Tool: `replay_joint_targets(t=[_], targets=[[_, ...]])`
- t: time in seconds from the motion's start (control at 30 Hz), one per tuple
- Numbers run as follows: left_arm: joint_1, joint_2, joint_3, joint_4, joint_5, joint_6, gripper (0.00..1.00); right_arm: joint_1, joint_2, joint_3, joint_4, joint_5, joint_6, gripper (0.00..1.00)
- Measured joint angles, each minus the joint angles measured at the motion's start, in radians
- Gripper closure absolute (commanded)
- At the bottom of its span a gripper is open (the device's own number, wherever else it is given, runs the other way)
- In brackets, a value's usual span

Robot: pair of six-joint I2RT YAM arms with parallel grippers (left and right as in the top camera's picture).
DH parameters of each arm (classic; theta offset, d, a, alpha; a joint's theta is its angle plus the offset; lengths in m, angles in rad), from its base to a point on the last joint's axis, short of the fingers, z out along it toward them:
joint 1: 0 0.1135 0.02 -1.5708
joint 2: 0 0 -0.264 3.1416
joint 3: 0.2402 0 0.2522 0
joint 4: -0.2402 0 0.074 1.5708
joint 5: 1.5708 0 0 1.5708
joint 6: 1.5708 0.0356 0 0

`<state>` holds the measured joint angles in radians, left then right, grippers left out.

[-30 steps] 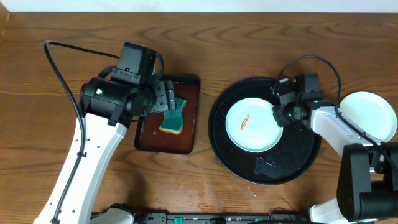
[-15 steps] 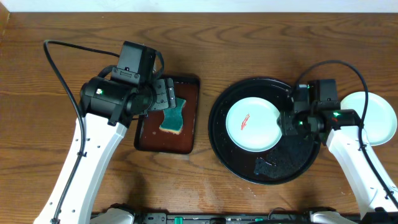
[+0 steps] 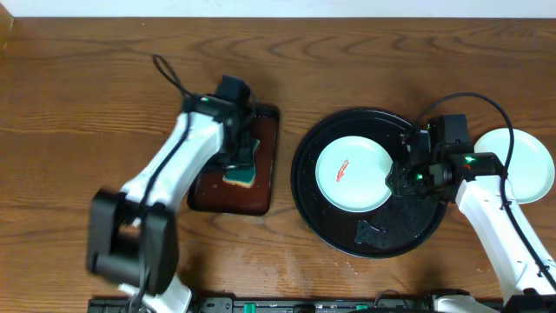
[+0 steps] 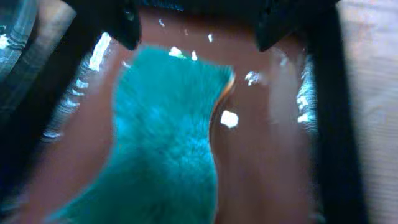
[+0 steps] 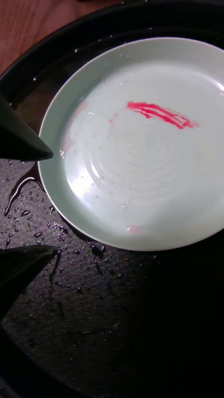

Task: Clean dirty plates on tray and stack at the side
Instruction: 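Grasp the teal sponge with the left gripper and lift it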

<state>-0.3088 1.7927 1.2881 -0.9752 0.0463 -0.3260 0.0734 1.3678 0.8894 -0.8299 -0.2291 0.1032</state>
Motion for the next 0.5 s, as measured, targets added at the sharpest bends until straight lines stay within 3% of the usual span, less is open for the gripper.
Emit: replay_joint_targets(t=[0.2, 0.27, 0.5], targets=[[0.0, 0.154, 0.0, 0.072, 0.01, 0.01, 0.7, 0.0, 0.0, 0.0, -0.001, -0.003, 0.0, 0.59], [-0.001, 0.174, 0.006, 0.077, 0.022, 0.01, 0.92, 0.0, 0.0, 0.0, -0.003, -0.003, 0.0, 0.6], [0.001, 0.205, 0.027, 0.067, 0.056, 0.012, 0.93, 0.0, 0.0, 0.0, -0.004, -0.003, 0.0, 0.61]])
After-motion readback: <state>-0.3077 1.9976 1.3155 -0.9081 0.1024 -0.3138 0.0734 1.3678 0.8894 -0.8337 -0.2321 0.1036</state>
